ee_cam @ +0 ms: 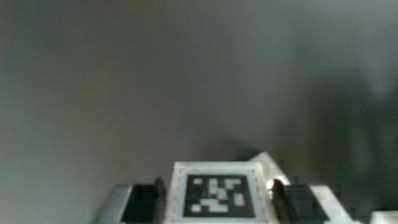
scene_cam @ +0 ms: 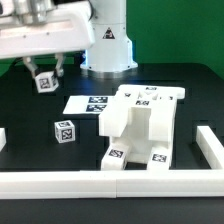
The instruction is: Assemble chair
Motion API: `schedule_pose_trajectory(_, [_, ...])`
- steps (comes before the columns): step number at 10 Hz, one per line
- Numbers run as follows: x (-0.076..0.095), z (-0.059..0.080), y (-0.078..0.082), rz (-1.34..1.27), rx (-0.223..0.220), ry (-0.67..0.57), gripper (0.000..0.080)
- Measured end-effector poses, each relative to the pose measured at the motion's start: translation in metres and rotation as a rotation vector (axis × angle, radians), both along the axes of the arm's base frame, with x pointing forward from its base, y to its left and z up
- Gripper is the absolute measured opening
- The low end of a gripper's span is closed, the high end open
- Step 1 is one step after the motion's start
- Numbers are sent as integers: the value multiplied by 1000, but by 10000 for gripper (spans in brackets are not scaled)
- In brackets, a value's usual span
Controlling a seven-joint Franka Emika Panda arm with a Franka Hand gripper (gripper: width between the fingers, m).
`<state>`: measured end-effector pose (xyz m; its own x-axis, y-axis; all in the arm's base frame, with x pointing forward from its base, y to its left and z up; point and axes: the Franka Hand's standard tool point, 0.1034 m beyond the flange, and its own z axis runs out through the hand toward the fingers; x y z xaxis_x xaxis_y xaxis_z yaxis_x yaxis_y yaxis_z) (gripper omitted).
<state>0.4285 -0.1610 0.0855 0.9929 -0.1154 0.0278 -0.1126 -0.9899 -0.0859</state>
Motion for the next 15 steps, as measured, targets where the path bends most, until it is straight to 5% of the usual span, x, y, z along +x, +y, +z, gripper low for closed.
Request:
schedule_pose_trajectory(2, [-5, -23, -31, 59, -31, 17, 281])
schedule_pose_trajectory(3, [-7, -28, -34, 47, -19, 31, 281])
schedule_pose_trajectory(7, [-7, -29, -35, 48, -40, 22, 281])
schedule_pose_trajectory(8, [-14, -42, -39, 57, -89, 27, 281])
schedule_pose_trajectory(11, [-19, -66, -34, 79, -123, 50, 281])
schedule_pose_trajectory(15, [-18, -69, -24, 77, -128, 45, 281])
